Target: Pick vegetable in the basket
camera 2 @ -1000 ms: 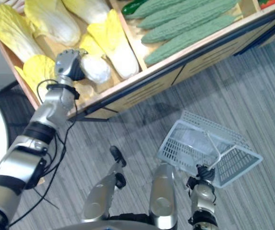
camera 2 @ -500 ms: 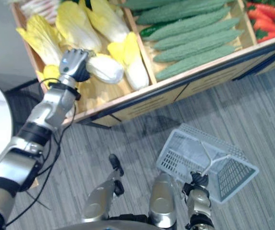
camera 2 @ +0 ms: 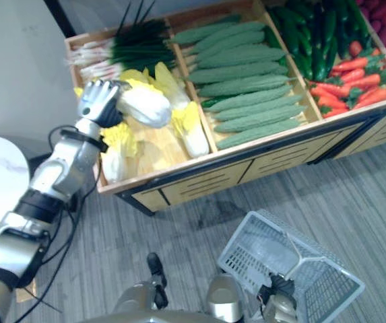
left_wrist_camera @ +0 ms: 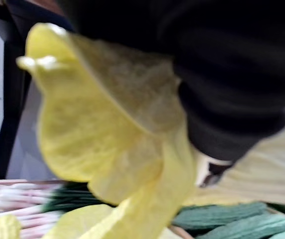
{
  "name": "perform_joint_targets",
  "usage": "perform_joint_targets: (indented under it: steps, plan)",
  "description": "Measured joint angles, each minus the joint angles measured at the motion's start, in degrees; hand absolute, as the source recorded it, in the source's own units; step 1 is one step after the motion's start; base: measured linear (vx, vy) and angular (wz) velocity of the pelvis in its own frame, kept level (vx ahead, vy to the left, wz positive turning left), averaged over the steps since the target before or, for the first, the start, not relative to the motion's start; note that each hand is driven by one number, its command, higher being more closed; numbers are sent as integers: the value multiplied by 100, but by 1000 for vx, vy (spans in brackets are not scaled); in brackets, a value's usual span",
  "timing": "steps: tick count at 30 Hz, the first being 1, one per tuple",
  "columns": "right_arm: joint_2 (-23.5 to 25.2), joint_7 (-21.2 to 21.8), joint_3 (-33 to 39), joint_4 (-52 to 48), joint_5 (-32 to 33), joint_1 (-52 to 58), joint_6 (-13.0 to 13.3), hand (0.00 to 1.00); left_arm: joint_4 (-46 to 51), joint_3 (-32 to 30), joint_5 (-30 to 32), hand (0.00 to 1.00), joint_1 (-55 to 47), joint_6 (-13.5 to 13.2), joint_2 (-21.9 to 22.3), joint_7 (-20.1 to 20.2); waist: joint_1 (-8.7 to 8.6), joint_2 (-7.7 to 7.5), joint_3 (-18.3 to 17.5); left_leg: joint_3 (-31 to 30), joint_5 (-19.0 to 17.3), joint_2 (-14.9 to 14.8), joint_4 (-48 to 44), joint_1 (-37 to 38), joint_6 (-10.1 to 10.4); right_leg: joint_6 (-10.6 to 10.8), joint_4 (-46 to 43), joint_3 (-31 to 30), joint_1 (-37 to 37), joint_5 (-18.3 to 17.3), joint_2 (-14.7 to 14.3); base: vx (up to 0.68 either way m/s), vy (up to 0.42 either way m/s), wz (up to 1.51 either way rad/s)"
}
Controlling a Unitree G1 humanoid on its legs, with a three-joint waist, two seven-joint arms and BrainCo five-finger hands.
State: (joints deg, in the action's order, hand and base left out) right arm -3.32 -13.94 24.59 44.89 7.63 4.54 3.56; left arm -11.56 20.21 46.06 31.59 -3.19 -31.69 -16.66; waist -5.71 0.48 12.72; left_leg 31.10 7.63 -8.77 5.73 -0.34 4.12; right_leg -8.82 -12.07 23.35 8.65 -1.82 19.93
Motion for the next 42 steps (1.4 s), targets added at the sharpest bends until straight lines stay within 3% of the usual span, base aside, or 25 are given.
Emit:
perform_joint_targets:
  steps: [2,3,4,5,8,10,11,12,13,14,15,18,22,23,24,25,29,31,32,33,34,35,36,39,42]
  plan:
    - [-65,-20,-412,-409,-29,-44,13,100,533,-278,-53,100,-806,-33,174,20,164,-62,-50,1063,-108,-205,-80,462,87,57,-242,1811,93,796,194,102,26,-230]
    - [-89,-22,-521,-512,-84,-49,27,100,669,-360,-83,100,-1033,-76,292,32,223,-66,-67,1388,-149,-242,-126,604,104,46,-198,2131,79,821,149,116,-72,-269]
    - [-160,-32,-728,-682,-251,-106,24,100,1019,-513,-254,100,-1629,-239,658,37,220,-72,-190,2066,-422,-296,-162,913,323,124,-168,2616,72,471,69,77,-91,-212]
    - [-186,-27,-805,-730,-299,-49,10,100,1050,-494,-284,100,-1873,-326,943,45,187,-49,-247,2342,-591,-339,-267,1041,425,428,-85,2475,108,469,-47,90,-114,-194]
    - [-159,1,-1008,-1292,-391,278,-62,100,562,-109,-310,100,-2302,-541,1771,150,31,272,-442,2984,-870,-750,-814,1252,746,472,269,1874,293,502,-681,112,-92,-129]
    - [-151,32,-1169,-1449,-385,319,-84,100,57,39,-400,100,-2364,-610,1997,281,3,363,-448,3108,-914,-1098,-1477,1330,785,358,336,1454,376,420,-920,215,-129,-143]
    - [-168,87,-1413,-1580,-375,326,-89,100,-369,130,-438,100,-2411,-610,2134,430,-12,328,-454,2747,-852,-1398,-2318,1335,698,337,342,1055,430,442,-1126,242,-170,-225]
    - [-209,154,-1782,-1769,-372,326,-84,100,-698,126,-445,100,-2529,-602,2256,538,47,339,-445,1944,-622,-1601,-3124,1277,337,266,283,512,483,397,-1353,190,-130,-242]
    - [-220,218,-1969,-1818,-358,295,-84,100,-813,113,-464,100,-2634,-599,2270,562,80,341,-443,1349,-392,-1608,-3492,1166,28,211,293,181,486,361,-1504,211,-86,-289]
    - [-229,343,-2389,-1859,-336,237,-86,100,-971,128,-497,100,-2856,-596,2305,584,176,363,-452,93,68,-1469,-4217,907,-111,132,360,-503,456,306,-1763,317,-6,-312]
    - [-304,483,-2754,-1862,-335,169,-97,100,-1089,130,-500,100,-3001,-588,2439,590,261,388,-398,-879,-454,-1182,-5190,516,142,47,436,-1022,413,247,-2034,278,3,-302]
    - [-343,618,-3274,-1933,-215,108,-147,100,-1289,223,-510,100,-3096,-567,2629,566,359,531,-195,-1964,-1031,-516,-6233,-303,276,-61,829,-2121,-146,171,-2555,291,81,-239]
    - [-389,721,-3765,-2197,-98,-22,-149,100,-1320,231,-625,100,-3036,-551,2682,491,435,411,-42,-1951,-930,-108,-5055,-1281,267,102,1218,-2984,-551,90,-2582,219,103,-172]
    - [-398,742,-3884,-2354,-36,8,-152,100,-1348,251,-624,100,-3019,-510,2687,481,478,388,-28,-1928,-1138,-45,-4707,-1283,307,154,1223,-3089,-596,132,-2547,241,105,-122]
    - [-401,805,-3991,-2621,30,96,-153,100,-1426,339,-619,100,-2953,-482,2700,479,459,402,-37,-1907,-1401,4,-3743,-1279,311,186,1286,-3030,-648,165,-2540,272,142,-94]
    - [-402,873,-4102,-2853,142,139,-152,100,-1552,436,-619,100,-2806,-468,2744,480,384,548,-126,-1871,-1294,4,-2379,-1268,275,193,1412,-2884,-758,197,-2590,208,133,-39]
    - [-406,872,-4089,-3168,291,342,-150,100,-1750,453,-628,100,-2644,-469,2841,483,417,485,-202,-1490,-658,14,-1498,-1149,-219,358,1529,-2675,-1147,-2,-2525,316,211,3]
    - [-410,900,-4106,-3447,354,515,-150,100,-1880,448,-674,100,-2566,-470,2856,493,506,375,-283,-1413,-761,206,-1338,-1030,-359,498,1064,-2691,-942,-393,-2344,339,208,-1]
    - [-410,962,-4213,-3645,456,651,-150,100,-2029,467,-675,0,-2582,-466,2874,492,561,204,-383,-1279,-876,488,-1028,-771,-433,723,120,-2710,-594,-950,-2094,309,181,-12]
    - [-414,988,-4278,-3694,468,678,-150,100,-2130,487,-674,0,-2579,-463,2853,492,568,131,-409,-1254,-909,626,-900,-628,-436,907,-482,-2722,-403,-1185,-1992,402,204,-3]
    - [-415,1084,-4365,-3708,534,677,-151,100,-2295,509,-670,0,-2577,-422,2817,504,562,60,-416,-1246,-969,790,-792,-368,-464,1332,-1433,-2733,-117,-1423,-1850,348,136,19]
    - [-402,1177,-4487,-3711,688,681,-152,100,-2474,567,-669,0,-2598,-326,2753,507,512,-13,-395,-1277,-1037,922,-758,-27,-579,1726,-2702,-2724,199,-1343,-1738,522,176,37]
    - [-391,1244,-4620,-3745,924,680,-147,100,-2570,620,-668,0,-2632,-221,2656,506,502,-82,-391,-1372,-1197,966,-798,282,-650,1893,-3808,-2637,557,-1052,-1657,449,112,45]
    - [-391,1431,-4815,-4048,1397,632,-109,100,-2608,678,-666,0,-2563,-38,2581,485,416,-100,-387,-1890,-1383,826,-813,700,-633,1306,-4229,-2008,1013,-1377,-1268,474,-17,78]
    - [-380,1601,-4964,-4197,1821,395,-46,100,-2870,679,-666,0,-2348,31,2610,415,326,13,-320,-2381,-1531,425,-885,781,-430,1332,-2531,-1974,1281,-1300,-1199,447,-233,87]
